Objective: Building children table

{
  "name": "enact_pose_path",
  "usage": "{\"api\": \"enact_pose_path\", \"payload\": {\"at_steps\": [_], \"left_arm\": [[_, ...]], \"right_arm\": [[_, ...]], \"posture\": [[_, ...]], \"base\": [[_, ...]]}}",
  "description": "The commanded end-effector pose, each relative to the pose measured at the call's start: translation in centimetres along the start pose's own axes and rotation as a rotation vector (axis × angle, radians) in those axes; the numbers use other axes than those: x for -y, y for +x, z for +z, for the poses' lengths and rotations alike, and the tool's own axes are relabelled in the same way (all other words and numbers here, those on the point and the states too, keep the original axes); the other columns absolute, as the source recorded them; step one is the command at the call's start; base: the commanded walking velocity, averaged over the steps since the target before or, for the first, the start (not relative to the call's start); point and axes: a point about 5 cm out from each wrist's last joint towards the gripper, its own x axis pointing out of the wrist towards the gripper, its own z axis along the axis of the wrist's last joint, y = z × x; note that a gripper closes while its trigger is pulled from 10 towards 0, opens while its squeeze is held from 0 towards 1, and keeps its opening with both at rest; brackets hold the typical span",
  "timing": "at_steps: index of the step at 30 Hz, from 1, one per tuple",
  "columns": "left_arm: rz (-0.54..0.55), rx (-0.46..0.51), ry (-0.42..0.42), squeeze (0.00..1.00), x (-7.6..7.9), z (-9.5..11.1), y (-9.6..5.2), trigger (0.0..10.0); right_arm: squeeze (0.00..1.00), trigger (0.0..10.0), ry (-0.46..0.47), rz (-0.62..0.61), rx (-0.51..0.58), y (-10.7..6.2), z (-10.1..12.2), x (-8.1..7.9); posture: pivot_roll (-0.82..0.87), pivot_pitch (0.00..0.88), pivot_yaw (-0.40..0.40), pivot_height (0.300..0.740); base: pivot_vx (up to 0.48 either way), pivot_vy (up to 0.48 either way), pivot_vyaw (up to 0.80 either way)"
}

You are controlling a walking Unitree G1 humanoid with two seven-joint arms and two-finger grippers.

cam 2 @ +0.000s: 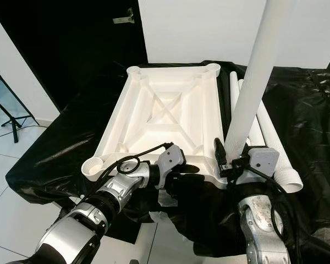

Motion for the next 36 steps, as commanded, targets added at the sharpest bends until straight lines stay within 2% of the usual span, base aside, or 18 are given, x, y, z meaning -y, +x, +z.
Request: {"api": "enact_pose_path", "payload": {"at_steps": [1, 4, 5, 7, 8, 12, 13, 14, 15, 16, 17, 19, 24, 27, 28, 29, 30, 36], "left_arm": [[-0.164, -0.077, -0.082, 0.0, 1.8, -2.5, -0.3, 10.0], [-0.161, -0.078, -0.084, 0.0, 1.8, -2.5, -0.3, 10.0], [-0.16, -0.077, -0.085, 0.0, 1.8, -2.5, -0.4, 10.0], [-0.159, -0.077, -0.085, 0.0, 1.8, -2.5, -0.4, 10.0], [-0.158, -0.077, -0.086, 0.0, 1.8, -2.6, -0.3, 10.0], [-0.158, -0.077, -0.087, 0.0, 1.8, -2.6, -0.3, 10.0], [-0.158, -0.076, -0.087, 0.0, 1.8, -2.6, -0.3, 10.0], [-0.158, -0.076, -0.087, 0.0, 1.8, -2.6, -0.3, 10.0], [-0.16, -0.075, -0.088, 0.0, 1.9, -2.6, -0.3, 10.0], [-0.161, -0.074, -0.088, 0.0, 1.9, -2.6, -0.2, 10.0], [-0.161, -0.074, -0.088, 0.0, 1.9, -2.6, -0.2, 10.0], [-0.163, -0.073, -0.089, 0.0, 1.9, -2.5, -0.1, 10.0], [-0.17, -0.072, -0.088, 0.0, 2.1, -2.5, 0.1, 10.0], [-0.171, -0.071, -0.088, 0.0, 2.1, -2.5, 0.2, 10.0], [-0.171, -0.071, -0.086, 0.0, 2.1, -2.4, 0.2, 10.0], [-0.171, -0.071, -0.086, 0.0, 2.1, -2.4, 0.2, 10.0], [-0.171, -0.07, -0.086, 0.0, 2.1, -2.4, 0.3, 10.0], [-0.17, -0.074, -0.082, 0.0, 1.9, -2.4, 0.0, 10.0]], "right_arm": [[0.0, 0.0, -0.015, -0.099, -0.083, -0.4, -1.5, 1.3], [0.0, 0.0, -0.016, -0.08, -0.097, -0.3, -1.7, 1.0], [0.0, 3.8, -0.013, -0.057, -0.111, -0.3, -1.9, 0.8], [0.0, 3.8, -0.012, -0.054, -0.112, -0.3, -2.0, 0.7], [0.54, 10.0, -0.01, -0.043, -0.114, -0.3, -2.1, 0.4], [0.54, 10.0, -0.012, -0.044, -0.113, -0.3, -2.2, 0.3], [1.0, 10.0, 0.01, 0.007, -0.121, -0.2, -2.4, 0.1], [1.0, 10.0, 0.01, 0.007, -0.121, -0.2, -2.4, 0.1], [0.07, 10.0, 0.03, 0.083, -0.129, -0.2, -2.6, 0.0], [0.0, 10.0, 0.044, 0.159, -0.127, -0.2, -2.6, -0.1], [0.0, 10.0, 0.044, 0.159, -0.127, -0.2, -2.6, -0.1], [0.0, 10.0, 0.01, 0.301, -0.098, -0.2, -2.0, 0.5], [0.0, 10.0, -0.085, 0.423, -0.072, 0.8, -0.7, 2.3], [0.0, 10.0, -0.091, 0.475, -0.103, 1.1, -0.7, 2.8], [0.0, 3.6, -0.108, 0.508, -0.115, 1.1, -0.8, 3.0], [0.0, 3.6, -0.108, 0.508, -0.115, 1.1, -0.8, 3.0], [0.0, 0.0, -0.12, 0.527, -0.122, 1.1, -0.8, 3.0], [0.0, 0.0, -0.1, 0.677, -0.247, 0.3, -1.9, 4.0]], "posture": [[0.09, 0.0, 0.066, 0.74], [0.09, 0.0, 0.062, 0.74], [0.09, 0.0, 0.062, 0.74], [0.09, 0.0, 0.062, 0.74], [0.09, 0.0, 0.061, 0.74], [0.09, 0.0, 0.061, 0.74], [0.08, 0.0, 0.061, 0.74], [0.08, 0.0, 0.061, 0.74], [0.08, 0.0, 0.062, 0.74], [0.07, 0.0, 0.062, 0.74], [0.07, 0.0, 0.062, 0.74], [0.07, 0.0, 0.061, 0.74], [0.06, 0.0, 0.063, 0.74], [0.06, 0.0, 0.063, 0.74], [0.06, 0.0, 0.062, 0.74], [0.06, 0.0, 0.062, 0.74], [0.06, 0.0, 0.061, 0.74], [0.07, 0.0, 0.063, 0.74]], "base": [[0.0, 0.0, 0.0], [0.0, 0.0, 0.0], [0.0, 0.0, 0.0], [0.0, 0.0, 0.0], [0.0, 0.0, 0.0], [0.0, 0.0, 0.0], [0.0, 0.0, 0.0], [0.0, 0.0, 0.0], [0.0, 0.0, 0.0], [0.0, 0.0, 0.0], [0.0, 0.0, 0.0], [0.0, 0.0, 0.0], [0.0, 0.0, 0.0], [0.0, 0.0, 0.0], [0.0, 0.0, 0.0], [0.0, 0.0, 0.0], [0.0, 0.0, 0.0], [0.0, 0.0, 0.0]]}}
